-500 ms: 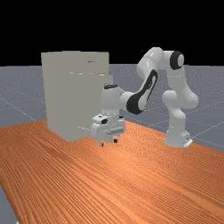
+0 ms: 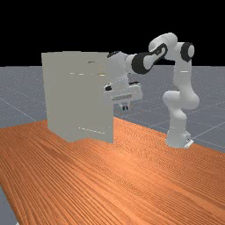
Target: Close the cabinet door
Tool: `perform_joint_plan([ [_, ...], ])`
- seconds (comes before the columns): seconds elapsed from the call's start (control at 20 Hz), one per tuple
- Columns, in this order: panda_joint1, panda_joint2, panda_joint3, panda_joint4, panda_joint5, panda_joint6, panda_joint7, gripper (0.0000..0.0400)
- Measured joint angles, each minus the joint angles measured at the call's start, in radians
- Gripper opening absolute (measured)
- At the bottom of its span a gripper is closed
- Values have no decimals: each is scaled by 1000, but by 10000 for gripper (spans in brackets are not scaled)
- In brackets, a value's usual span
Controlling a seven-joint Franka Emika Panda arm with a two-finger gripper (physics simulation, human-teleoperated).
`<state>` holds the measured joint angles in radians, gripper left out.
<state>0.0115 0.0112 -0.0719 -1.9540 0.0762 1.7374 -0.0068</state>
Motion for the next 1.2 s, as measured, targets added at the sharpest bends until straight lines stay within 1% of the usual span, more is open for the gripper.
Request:
perform_joint_plan([
  [0.05,-6,-21,-9,8,41,-47,165,32],
  [0.1,-10,-27,-16,9,77,-76,285,19],
  [0.15,-14,-31,-22,7,102,-92,355,12],
  [0.25,-18,-35,-31,5,130,-105,422,4],
  [0.35,-15,-42,-35,3,141,-112,448,2],
  [0.6,-14,-127,-43,-21,147,-122,480,0],
  [0.75,-15,-178,-50,-79,142,-108,482,0],
  [1.0,-13,-181,-83,-119,140,-101,479,0],
  [1.1,8,-184,-104,-126,127,-100,477,0],
  [1.2,50,-192,-141,-136,99,-98,473,0],
])
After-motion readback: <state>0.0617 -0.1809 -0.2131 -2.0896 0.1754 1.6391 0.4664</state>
